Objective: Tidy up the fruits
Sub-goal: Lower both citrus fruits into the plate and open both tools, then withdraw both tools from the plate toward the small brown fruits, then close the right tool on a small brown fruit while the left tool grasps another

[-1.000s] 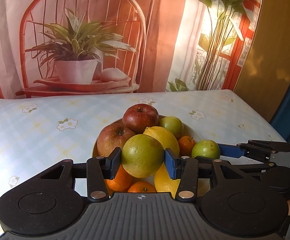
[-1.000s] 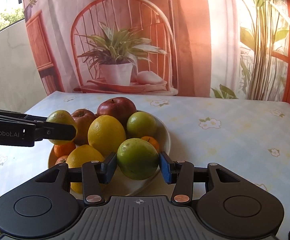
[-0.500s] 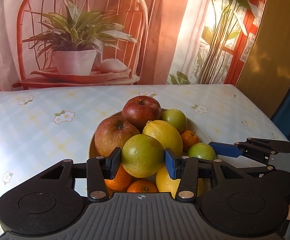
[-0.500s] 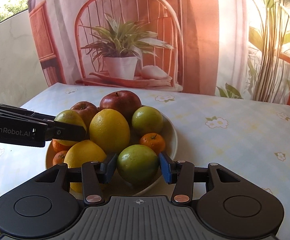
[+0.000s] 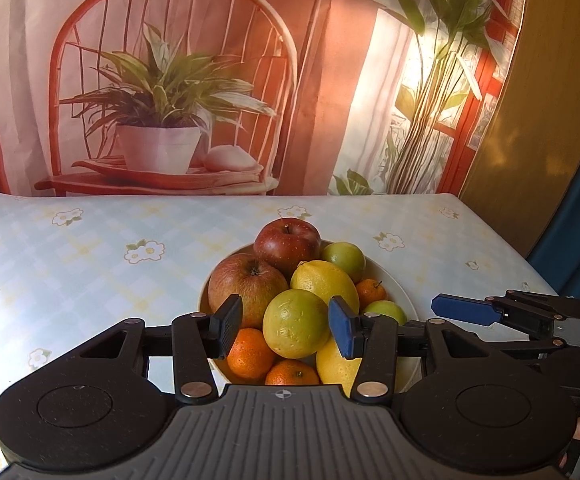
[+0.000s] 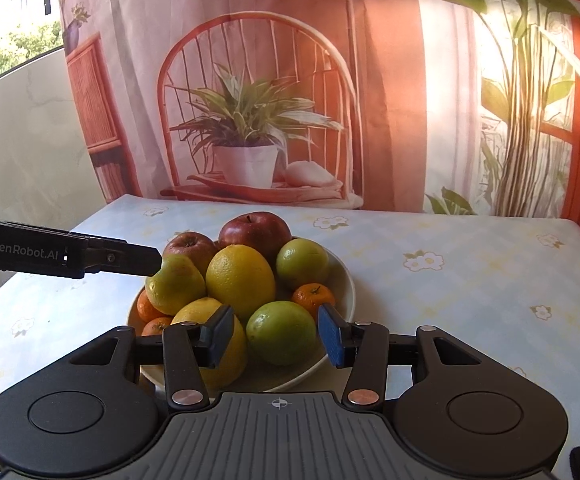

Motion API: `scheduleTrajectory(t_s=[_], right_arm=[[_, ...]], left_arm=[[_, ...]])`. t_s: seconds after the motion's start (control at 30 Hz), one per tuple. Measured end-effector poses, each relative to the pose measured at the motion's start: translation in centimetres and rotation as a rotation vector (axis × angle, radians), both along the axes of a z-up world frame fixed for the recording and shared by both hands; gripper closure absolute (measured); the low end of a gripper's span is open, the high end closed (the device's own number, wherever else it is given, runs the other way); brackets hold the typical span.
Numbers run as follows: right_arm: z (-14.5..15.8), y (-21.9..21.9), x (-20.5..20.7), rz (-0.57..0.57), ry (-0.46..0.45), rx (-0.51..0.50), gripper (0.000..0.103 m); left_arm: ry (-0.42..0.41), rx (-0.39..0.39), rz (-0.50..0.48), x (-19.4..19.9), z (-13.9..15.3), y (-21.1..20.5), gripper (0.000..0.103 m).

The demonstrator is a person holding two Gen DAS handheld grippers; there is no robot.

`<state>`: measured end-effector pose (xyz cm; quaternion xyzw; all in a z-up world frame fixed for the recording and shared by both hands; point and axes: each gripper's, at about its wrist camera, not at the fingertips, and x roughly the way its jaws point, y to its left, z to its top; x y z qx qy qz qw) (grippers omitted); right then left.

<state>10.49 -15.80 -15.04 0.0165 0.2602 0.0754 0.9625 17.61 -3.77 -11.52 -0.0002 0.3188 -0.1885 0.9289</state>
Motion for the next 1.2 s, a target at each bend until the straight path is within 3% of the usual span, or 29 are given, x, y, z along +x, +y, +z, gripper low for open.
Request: scheduleTrajectory(t_s=[0.17, 0.37, 0.77, 0.9, 1.2], right_arm=[[0.0, 0.7, -2.2, 0.024, -0.006, 0.025, 0.059], [-1.5, 3.0, -3.9, 0.093, 0.027, -0.019, 0.059], [-3.4, 6.8, -3.5, 0.198, 0.093, -0.061, 0.060], [-3.9, 6.6, -3.0, 0.198, 0.114, -0.050, 0.070], [-4.7, 6.5, -3.2, 0.217, 0.114, -0.058, 0.077]], left_arm=[[-0.033, 0.045, -0.009, -2.0, 0.3, 1.6, 0.053], [-0.032, 0.082, -0.005, -3.9, -0.2, 3.7, 0.053], [0.012, 0.054, 0.036, -4.6, -1.4, 5.9, 0.053], [0.020, 0.050, 0.042, -4.6, -1.6, 6.0, 0.053], [0.053, 0.025, 0.037, -4.5, -2.2, 5.9, 0.053]])
